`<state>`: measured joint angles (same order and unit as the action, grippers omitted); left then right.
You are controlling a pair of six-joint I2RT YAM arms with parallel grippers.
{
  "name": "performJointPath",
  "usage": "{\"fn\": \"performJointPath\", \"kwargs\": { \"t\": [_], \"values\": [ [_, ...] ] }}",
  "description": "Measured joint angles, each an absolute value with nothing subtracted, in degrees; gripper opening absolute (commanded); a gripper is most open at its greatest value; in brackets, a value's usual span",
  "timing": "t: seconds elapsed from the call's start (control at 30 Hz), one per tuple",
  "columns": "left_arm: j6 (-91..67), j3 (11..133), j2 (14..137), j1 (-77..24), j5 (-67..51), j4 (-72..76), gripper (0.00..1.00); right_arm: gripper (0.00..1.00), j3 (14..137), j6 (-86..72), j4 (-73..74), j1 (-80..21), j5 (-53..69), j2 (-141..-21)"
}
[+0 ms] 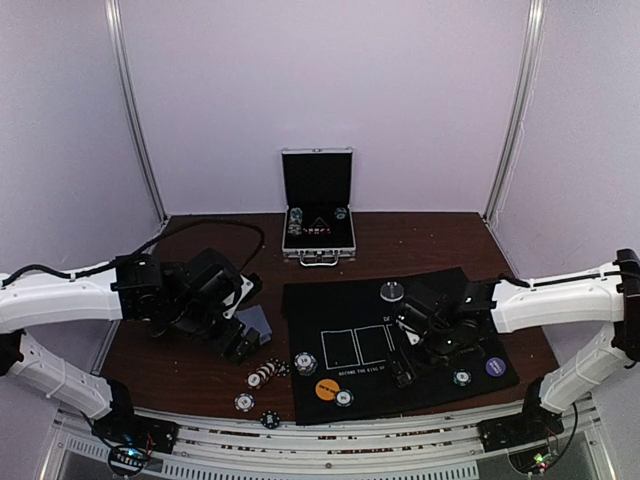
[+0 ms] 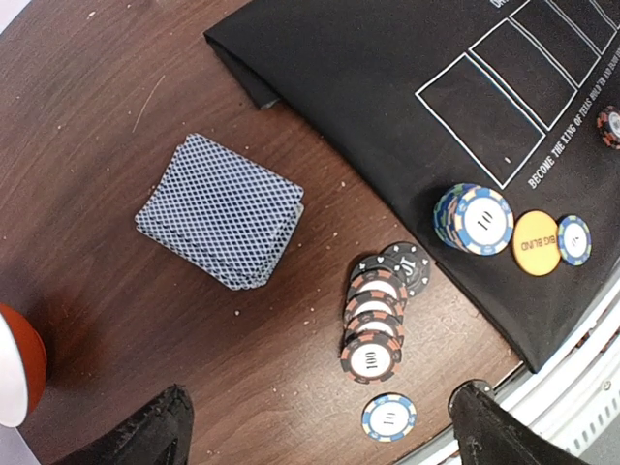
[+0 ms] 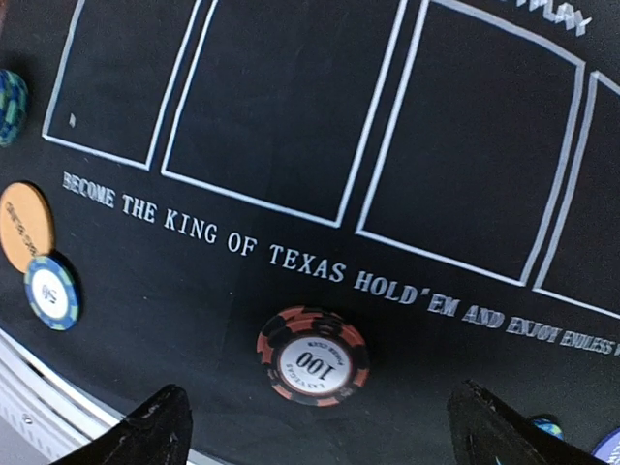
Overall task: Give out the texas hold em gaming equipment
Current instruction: Pick up the pile of poker chips from the poker table mat, then place the poker chips pile at the small blind area.
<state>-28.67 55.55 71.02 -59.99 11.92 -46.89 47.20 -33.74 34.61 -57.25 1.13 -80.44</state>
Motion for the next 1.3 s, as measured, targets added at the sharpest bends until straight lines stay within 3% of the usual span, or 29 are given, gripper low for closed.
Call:
{"fn": "performJointPath", "kwargs": {
  "t": [0.17,0.77,1.3],
  "values": [
    [-29.06,55.51,72.79,-59.99,12.25,-46.39,0.97,0.74,48.49,-34.24,34.09,-59.53,0.25,-86.98],
    [-28.77,55.51,73.08,-59.99,13.37,-46.33,0.97,0.31,55.22,-34.70,36.77,-63.68,-4.51,-96.23],
    [-28.36,54.46,72.86,-59.99,13.52,-45.87,0.97,0.28,44.51,-40.91,39.55,-59.75,-8.25,-85.97]
  ]
}}
